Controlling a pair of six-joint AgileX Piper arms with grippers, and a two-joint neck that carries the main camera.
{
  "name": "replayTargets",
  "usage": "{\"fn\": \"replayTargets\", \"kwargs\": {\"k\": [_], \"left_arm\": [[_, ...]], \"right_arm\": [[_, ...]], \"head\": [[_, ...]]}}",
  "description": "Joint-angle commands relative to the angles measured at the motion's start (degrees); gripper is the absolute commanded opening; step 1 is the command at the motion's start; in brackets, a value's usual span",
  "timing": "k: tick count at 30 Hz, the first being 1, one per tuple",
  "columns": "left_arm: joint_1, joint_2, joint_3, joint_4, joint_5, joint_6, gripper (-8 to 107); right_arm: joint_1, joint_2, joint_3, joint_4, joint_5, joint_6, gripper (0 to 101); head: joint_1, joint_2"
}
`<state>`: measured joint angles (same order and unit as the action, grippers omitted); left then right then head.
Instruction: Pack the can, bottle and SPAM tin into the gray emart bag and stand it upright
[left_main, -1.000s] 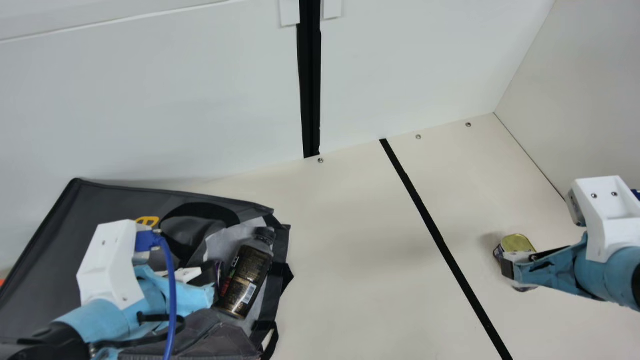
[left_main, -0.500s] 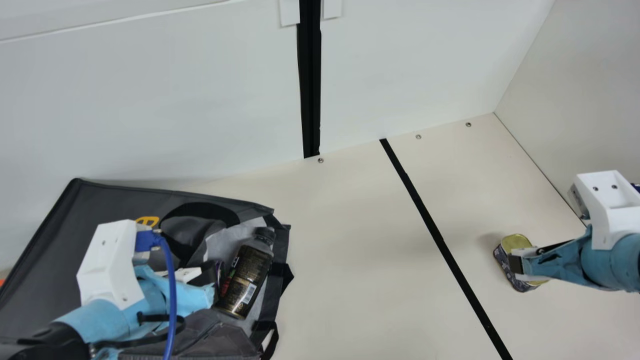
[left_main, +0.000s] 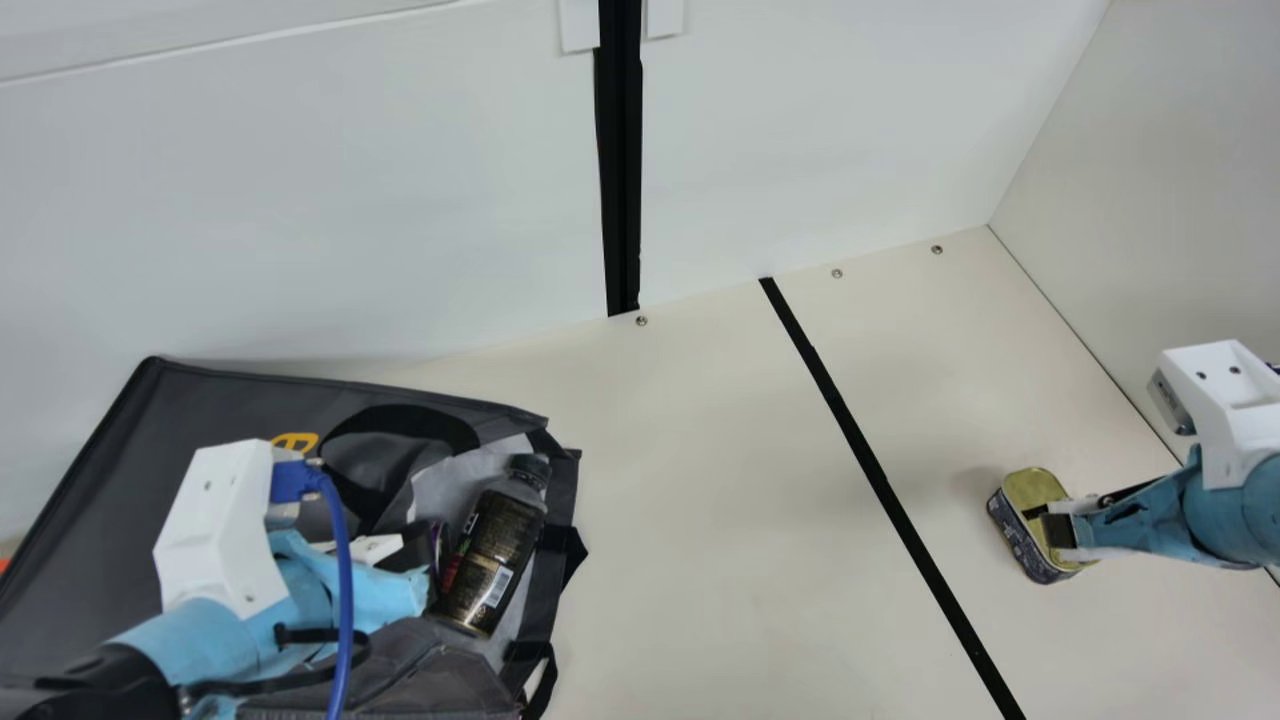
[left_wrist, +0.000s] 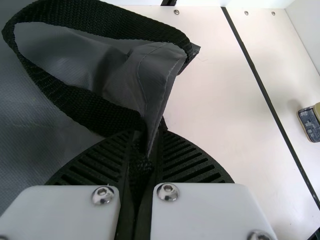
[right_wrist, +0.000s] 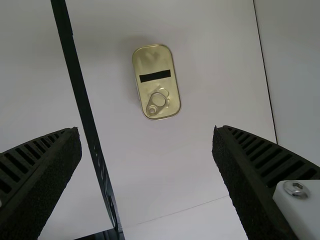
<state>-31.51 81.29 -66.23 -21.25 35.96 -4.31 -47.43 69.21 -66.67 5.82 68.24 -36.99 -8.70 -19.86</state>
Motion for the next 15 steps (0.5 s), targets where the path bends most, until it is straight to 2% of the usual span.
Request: {"fn": "replayTargets", "kwargs": {"k": [1, 15], "left_arm": [[0.0, 0.0, 0.0, 0.0, 0.0, 0.0, -8], [0.0, 0.0, 0.0, 0.0, 0.0, 0.0, -8]], "right_arm": [[-0.3, 0.7, 0.2, 0.0, -0.6, -1.4, 95], [-2.1, 5.9, 0.9, 1.6, -3.6, -9.2, 95]], "head": [[-1.3, -0.1], [-1.3, -0.1]]}}
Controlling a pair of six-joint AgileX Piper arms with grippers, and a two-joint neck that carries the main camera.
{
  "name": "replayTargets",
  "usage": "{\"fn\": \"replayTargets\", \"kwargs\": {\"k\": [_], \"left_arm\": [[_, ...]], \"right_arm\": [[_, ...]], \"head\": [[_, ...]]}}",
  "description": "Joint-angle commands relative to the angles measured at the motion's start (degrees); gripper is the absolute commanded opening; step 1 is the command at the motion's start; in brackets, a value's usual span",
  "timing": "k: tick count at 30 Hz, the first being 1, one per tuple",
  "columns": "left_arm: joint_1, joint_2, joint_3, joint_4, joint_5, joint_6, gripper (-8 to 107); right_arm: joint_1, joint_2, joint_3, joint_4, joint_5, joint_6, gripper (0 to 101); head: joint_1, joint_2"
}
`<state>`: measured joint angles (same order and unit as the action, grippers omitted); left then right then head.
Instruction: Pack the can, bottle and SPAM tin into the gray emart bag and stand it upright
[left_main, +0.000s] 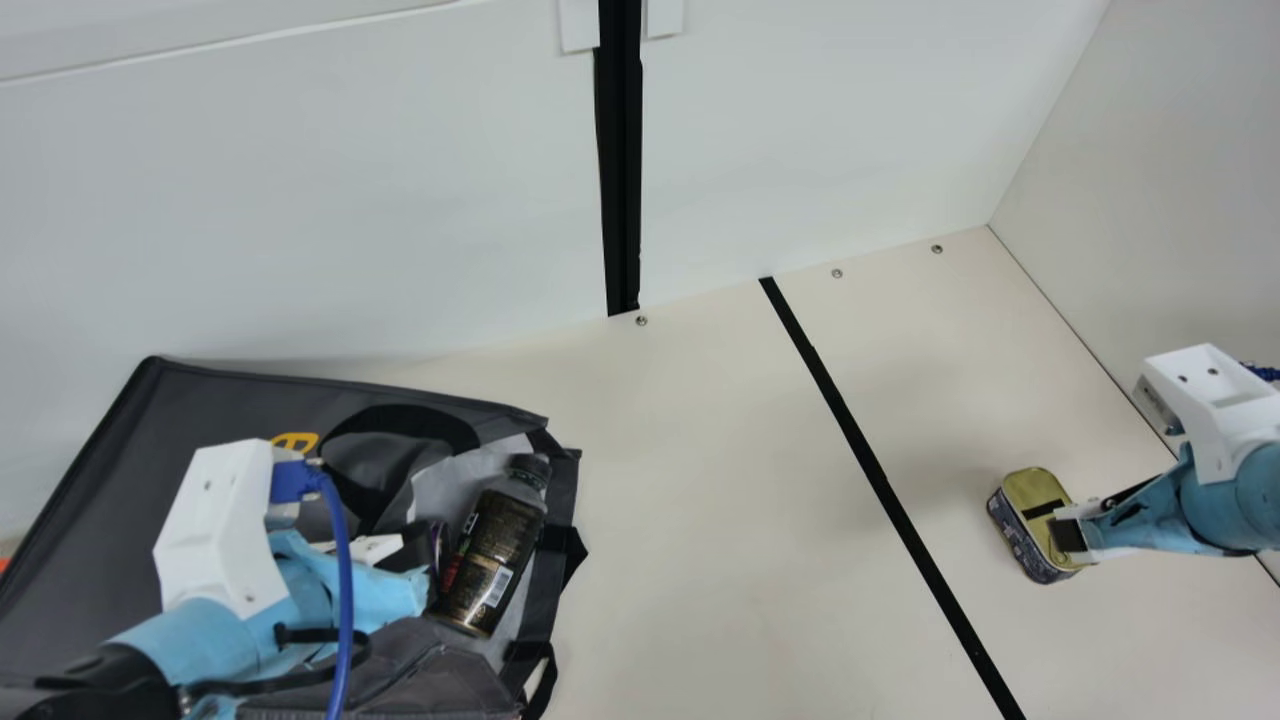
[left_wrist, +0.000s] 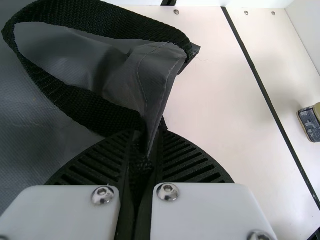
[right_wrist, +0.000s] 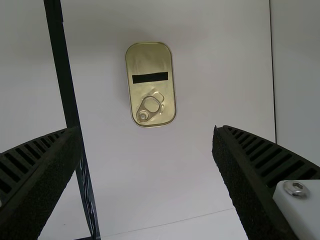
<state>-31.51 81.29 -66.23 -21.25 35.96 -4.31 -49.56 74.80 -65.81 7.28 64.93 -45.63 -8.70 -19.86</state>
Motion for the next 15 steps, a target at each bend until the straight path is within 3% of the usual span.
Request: {"fn": "replayTargets", "kwargs": {"k": [1, 15], "left_arm": [[0.0, 0.0, 0.0, 0.0, 0.0, 0.0, -8], [0.0, 0.0, 0.0, 0.0, 0.0, 0.0, -8]], "right_arm": [[0.0, 0.6, 0.2, 0.3, -0.5, -0.9, 95], [0.5, 5.3, 1.8, 1.4, -3.4, -3.9, 95]], "head": [[-1.3, -0.1], [-1.3, -0.1]]}}
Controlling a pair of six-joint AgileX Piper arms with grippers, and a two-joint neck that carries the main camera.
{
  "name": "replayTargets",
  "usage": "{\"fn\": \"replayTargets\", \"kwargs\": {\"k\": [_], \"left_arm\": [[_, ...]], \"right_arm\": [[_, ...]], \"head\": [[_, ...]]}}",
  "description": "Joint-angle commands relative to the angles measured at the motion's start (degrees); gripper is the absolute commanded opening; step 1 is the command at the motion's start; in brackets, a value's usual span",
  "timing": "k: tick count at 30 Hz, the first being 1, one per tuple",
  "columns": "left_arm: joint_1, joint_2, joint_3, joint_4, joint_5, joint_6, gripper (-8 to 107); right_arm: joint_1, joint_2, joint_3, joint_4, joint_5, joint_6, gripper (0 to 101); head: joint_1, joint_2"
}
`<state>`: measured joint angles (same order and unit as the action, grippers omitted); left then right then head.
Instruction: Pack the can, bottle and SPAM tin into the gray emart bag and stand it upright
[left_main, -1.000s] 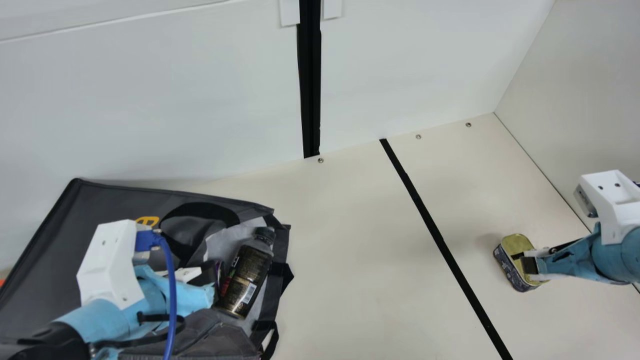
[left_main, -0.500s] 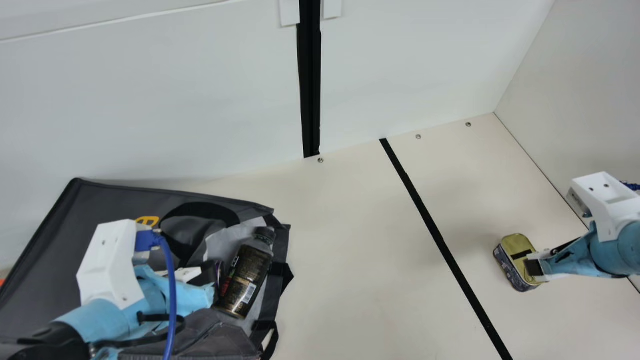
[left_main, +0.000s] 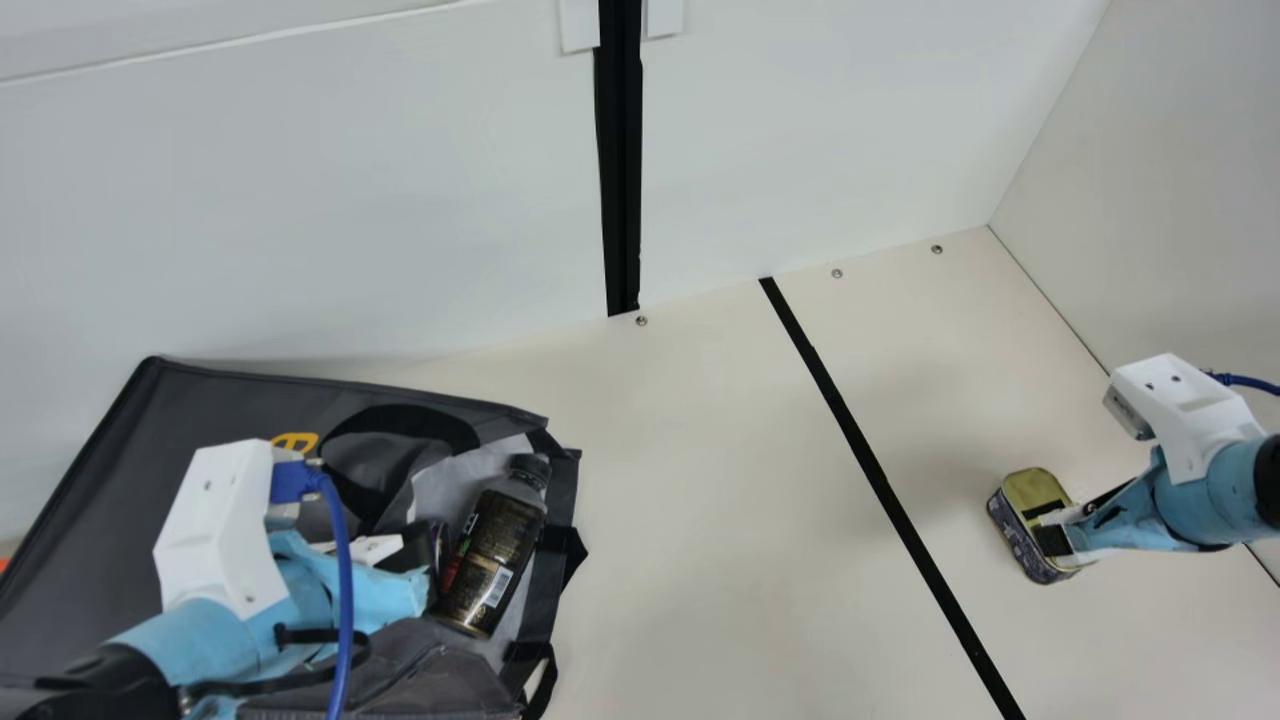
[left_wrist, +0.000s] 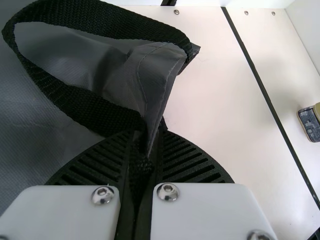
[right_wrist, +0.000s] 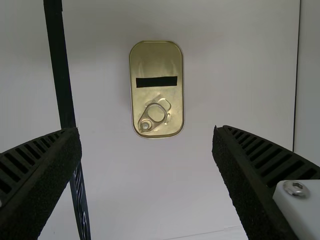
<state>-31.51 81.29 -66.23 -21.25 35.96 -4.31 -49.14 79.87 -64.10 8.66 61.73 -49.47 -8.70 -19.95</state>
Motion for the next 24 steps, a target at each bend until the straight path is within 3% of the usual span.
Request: {"fn": "replayTargets", "kwargs": {"k": [1, 24], "left_arm": [[0.0, 0.0, 0.0, 0.0, 0.0, 0.0, -8], [0.0, 0.0, 0.0, 0.0, 0.0, 0.0, -8]], "right_arm": [[0.1, 0.6, 0.2, 0.1, -0.4, -0.1, 95], [2.2, 9.5, 0.8, -1.0, -5.6, 2.0, 95]], "head": [[-1.3, 0.0], [-1.3, 0.0]]}}
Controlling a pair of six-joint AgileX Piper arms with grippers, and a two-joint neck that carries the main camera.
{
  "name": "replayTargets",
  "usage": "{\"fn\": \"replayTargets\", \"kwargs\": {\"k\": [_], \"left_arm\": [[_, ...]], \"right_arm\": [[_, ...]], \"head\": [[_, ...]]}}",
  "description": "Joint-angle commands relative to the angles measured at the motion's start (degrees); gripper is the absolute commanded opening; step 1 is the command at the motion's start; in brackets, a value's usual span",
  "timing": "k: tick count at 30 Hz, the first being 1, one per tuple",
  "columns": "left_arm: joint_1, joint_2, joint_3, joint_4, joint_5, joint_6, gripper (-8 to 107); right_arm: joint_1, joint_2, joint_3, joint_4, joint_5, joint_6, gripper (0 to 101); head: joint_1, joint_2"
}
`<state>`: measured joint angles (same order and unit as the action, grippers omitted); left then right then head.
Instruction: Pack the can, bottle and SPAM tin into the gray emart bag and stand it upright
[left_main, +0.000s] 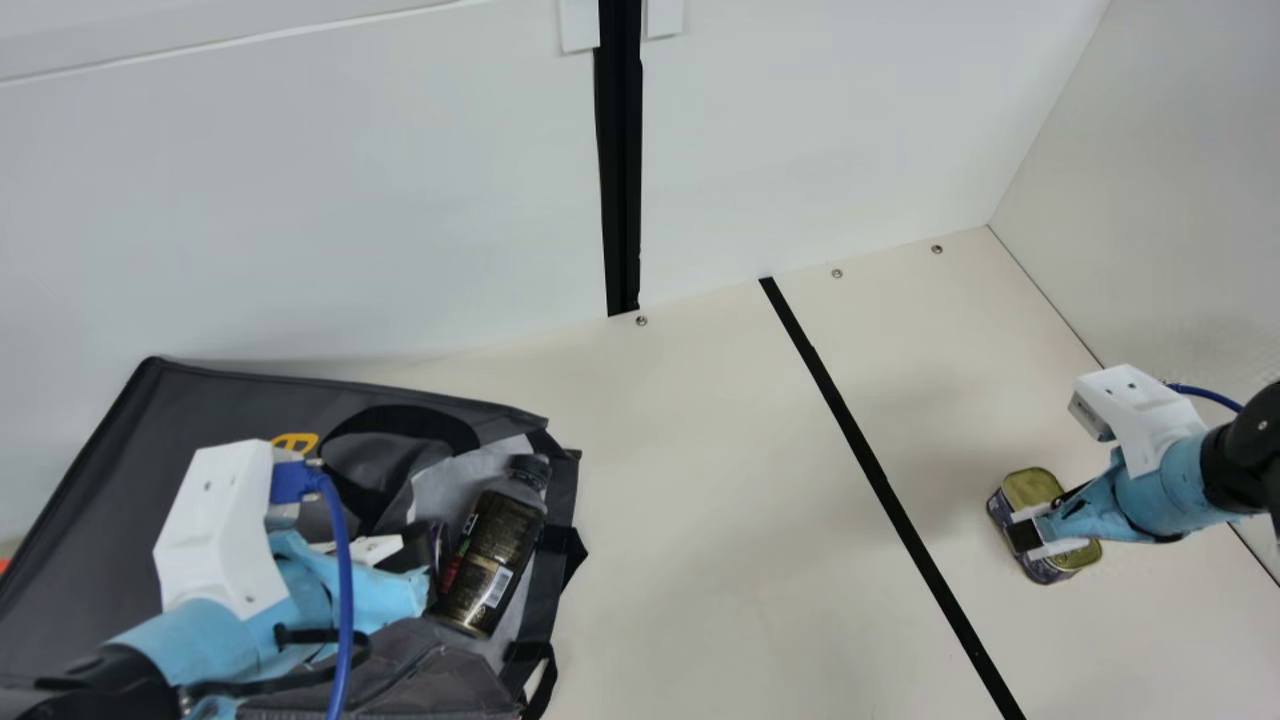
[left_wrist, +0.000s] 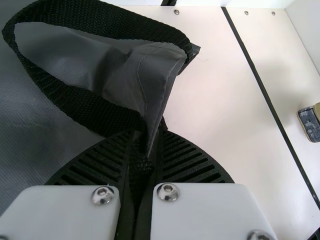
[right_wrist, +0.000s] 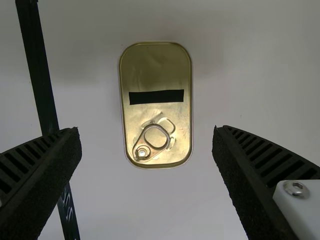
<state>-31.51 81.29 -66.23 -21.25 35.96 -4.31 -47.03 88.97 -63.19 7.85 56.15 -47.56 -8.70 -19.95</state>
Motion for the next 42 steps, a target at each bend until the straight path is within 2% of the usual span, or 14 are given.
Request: {"fn": "replayTargets", "kwargs": {"k": [1, 13, 25, 39, 42], "left_arm": [[0.0, 0.0, 0.0, 0.0, 0.0, 0.0, -8], [0.0, 0.0, 0.0, 0.0, 0.0, 0.0, -8], [0.0, 0.0, 0.0, 0.0, 0.0, 0.0, -8], [0.0, 0.0, 0.0, 0.0, 0.0, 0.0, -8], [0.0, 0.0, 0.0, 0.0, 0.0, 0.0, -8]], "right_arm": [[0.2, 0.9, -0.1, -0.4, -0.2, 0.3, 95], [1.9, 6.0, -1.3, -2.7, -2.7, 2.3, 95], [3.5, 10.1, -2.5, -3.7, -3.8, 4.5, 95], [4.5, 11.6, -3.3, -3.2, -3.6, 5.5, 1], [4.7, 11.2, -3.4, -2.7, -3.5, 5.4, 0]], "head": [[-1.3, 0.0], [-1.3, 0.0], [-1.3, 0.0], [-1.3, 0.0], [-1.3, 0.0]]}}
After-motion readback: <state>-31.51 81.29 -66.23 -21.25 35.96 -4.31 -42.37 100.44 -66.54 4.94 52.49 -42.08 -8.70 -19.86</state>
